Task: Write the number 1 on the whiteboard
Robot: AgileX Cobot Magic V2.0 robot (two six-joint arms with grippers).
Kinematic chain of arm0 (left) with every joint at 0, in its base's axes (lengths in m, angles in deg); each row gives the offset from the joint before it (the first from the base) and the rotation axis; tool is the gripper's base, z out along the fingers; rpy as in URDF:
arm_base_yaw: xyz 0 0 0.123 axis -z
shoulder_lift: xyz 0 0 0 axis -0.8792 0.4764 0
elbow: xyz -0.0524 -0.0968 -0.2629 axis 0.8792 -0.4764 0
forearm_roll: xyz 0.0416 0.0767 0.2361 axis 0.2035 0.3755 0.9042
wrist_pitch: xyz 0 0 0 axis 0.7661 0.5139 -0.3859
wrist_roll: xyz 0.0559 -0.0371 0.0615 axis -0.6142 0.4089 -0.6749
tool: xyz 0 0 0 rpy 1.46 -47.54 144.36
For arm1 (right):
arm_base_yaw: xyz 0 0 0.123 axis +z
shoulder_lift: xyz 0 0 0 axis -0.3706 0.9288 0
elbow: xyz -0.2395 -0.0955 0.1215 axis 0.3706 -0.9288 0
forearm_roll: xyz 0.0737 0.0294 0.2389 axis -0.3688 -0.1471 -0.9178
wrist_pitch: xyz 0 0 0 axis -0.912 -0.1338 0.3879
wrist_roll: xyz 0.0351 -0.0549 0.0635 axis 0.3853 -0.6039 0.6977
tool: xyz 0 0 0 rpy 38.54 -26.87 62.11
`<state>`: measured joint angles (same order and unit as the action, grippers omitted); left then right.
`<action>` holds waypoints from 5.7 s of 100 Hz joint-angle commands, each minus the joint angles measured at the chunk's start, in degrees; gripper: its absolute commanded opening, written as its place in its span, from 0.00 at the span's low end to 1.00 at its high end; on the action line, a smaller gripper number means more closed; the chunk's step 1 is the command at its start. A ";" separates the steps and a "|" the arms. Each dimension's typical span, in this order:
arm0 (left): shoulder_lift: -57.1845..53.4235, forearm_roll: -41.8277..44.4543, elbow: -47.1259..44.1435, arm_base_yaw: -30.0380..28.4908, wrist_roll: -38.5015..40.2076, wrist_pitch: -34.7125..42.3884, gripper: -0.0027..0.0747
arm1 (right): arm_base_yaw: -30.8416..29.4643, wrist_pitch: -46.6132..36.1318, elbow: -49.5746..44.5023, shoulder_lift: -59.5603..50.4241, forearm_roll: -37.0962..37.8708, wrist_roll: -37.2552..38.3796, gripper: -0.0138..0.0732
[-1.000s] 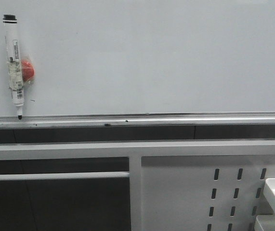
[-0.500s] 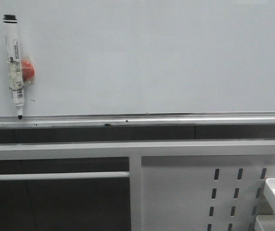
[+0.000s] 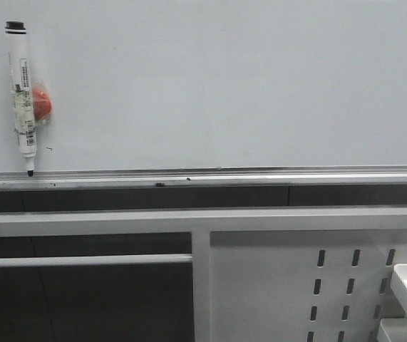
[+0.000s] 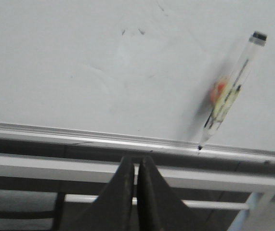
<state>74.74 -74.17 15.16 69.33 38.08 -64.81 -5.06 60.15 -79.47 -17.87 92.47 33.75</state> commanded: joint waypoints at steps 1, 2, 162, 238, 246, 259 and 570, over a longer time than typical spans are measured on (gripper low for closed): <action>-1.29 -9.56 -2.01 -0.17 0.56 7.89 0.01 | -0.45 -15.93 -0.79 -1.33 -3.14 0.15 0.10; -1.29 -10.34 -2.01 -0.17 0.56 8.51 0.01 | -0.45 -16.82 -0.79 -1.33 -3.34 0.15 0.10; 53.72 -27.68 27.04 21.61 -38.28 15.36 0.49 | -0.45 -5.99 16.69 16.29 -6.43 0.93 0.49; 72.12 -31.78 26.53 26.26 -26.82 34.78 0.52 | -0.45 -5.99 16.69 16.29 -6.33 0.93 0.49; 73.42 -31.78 26.63 26.26 -25.36 36.66 0.52 | -0.45 -5.99 16.69 16.29 -6.33 0.93 0.49; 74.75 -30.66 27.56 26.26 -25.01 37.37 0.52 | -0.45 -5.99 16.69 16.29 -6.33 0.93 0.49; 49.10 33.66 29.56 43.87 -25.32 -0.34 0.01 | 50.02 -5.21 54.91 66.04 -18.65 -28.59 0.63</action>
<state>124.47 -40.40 43.08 112.79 12.57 -68.54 44.80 61.40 -26.63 48.78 73.87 5.72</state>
